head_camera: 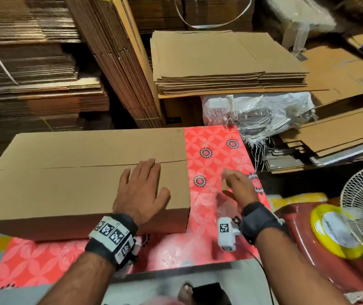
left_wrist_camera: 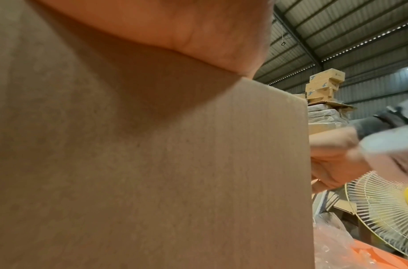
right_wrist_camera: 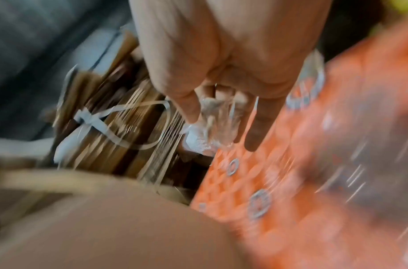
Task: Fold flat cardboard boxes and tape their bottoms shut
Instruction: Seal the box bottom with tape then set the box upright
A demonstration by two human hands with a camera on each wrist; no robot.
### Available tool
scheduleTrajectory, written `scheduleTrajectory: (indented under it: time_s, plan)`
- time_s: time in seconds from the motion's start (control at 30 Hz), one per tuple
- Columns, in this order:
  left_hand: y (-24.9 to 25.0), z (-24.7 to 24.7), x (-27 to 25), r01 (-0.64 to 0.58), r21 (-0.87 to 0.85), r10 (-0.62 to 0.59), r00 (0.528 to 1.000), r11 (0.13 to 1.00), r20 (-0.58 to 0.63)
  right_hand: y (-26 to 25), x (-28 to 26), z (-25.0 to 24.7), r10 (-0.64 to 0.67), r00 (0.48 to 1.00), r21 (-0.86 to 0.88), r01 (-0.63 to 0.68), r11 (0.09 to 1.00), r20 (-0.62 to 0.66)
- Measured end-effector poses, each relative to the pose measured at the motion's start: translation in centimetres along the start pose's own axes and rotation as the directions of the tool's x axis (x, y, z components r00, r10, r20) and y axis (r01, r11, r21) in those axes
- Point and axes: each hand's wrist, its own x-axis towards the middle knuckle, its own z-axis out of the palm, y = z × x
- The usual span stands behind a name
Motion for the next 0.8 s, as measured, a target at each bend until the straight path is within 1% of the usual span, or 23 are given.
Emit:
scheduleTrajectory:
  time_s: [0.03, 0.07, 0.1, 0.13, 0.2, 0.27, 0.3, 0.33, 0.4, 0.5, 0.53, 0.67, 0.77, 0.8]
  plan:
    - [0.0, 0.1, 0.1, 0.0, 0.004, 0.0, 1.0, 1.0, -0.005, 0.9, 0.2, -1.0, -0.087, 0.996, -0.206, 0.087, 0.975, 0.007]
    - [0.1, 0.1, 0.3, -0.001, 0.008, 0.001, 1.0, 1.0, -0.005, 2.0, 0.2, -2.0, -0.158, 0.986, -0.423, 0.163, 0.892, 0.045]
    - [0.3, 0.1, 0.4, -0.003, 0.01, 0.003, 1.0, 1.0, -0.004, 3.2, 0.2, -2.7, -0.192, 0.977, -0.613, 0.211, 0.761, 0.097]
    - [0.5, 0.2, 0.7, -0.005, 0.009, 0.005, 1.0, 1.0, -0.004, 4.6, -0.1, -3.1, -0.191, 0.971, -0.733, 0.232, 0.639, 0.141]
    - [1.1, 0.2, 1.1, -0.013, 0.003, 0.013, 1.0, 1.0, -0.009, 7.3, -1.1, -3.4, -0.191, 0.964, -0.846, 0.257, 0.468, 0.187]
    - [1.5, 0.3, 1.5, -0.019, 0.003, 0.019, 1.0, 1.0, -0.012, 9.5, -2.3, -2.7, -0.205, 0.954, -0.902, 0.277, 0.331, 0.218]
    - [1.7, 0.3, 1.7, -0.02, 0.007, 0.02, 1.0, 1.0, -0.01, 10.3, -2.8, -2.3, -0.174, 0.957, -0.924, 0.271, 0.27, 0.23]
    - [1.7, 0.3, 1.7, -0.02, 0.013, 0.02, 1.0, 1.0, -0.008, 11.0, -3.2, -1.9, -0.122, 0.965, -0.939, 0.253, 0.234, 0.23]
    - [1.7, 0.3, 1.8, -0.021, 0.02, 0.021, 1.0, 1.0, -0.003, 12.0, -3.6, -1.3, -0.025, 0.974, -0.956, 0.224, 0.19, 0.223]
    - [1.6, 0.3, 1.8, -0.019, 0.023, 0.019, 1.0, 1.0, -0.003, 13.2, -3.5, -0.5, 0.022, 0.97, -0.968, 0.24, 0.073, 0.242]
    - [1.6, 0.3, 1.9, -0.02, 0.021, 0.02, 1.0, 1.0, -0.003, 13.2, -3.4, -0.3, 0.038, 0.971, -0.971, 0.235, 0.048, 0.237]
    - [1.6, 0.5, 1.9, -0.015, 0.014, 0.016, 1.0, 1.0, -0.024, 11.9, -2.7, 0.4, 0.081, 0.976, -0.979, 0.199, 0.047, 0.202]
    - [1.6, 0.6, 1.9, -0.013, 0.017, 0.014, 1.0, 1.0, -0.028, 9.7, -2.6, 0.3, 0.076, 0.978, -0.981, 0.194, 0.007, 0.194]
    - [1.6, 0.6, 1.9, -0.014, 0.016, 0.015, 0.999, 1.0, -0.029, 8.8, -2.7, 0.3, 0.06, 0.98, -0.981, 0.191, 0.025, 0.192]
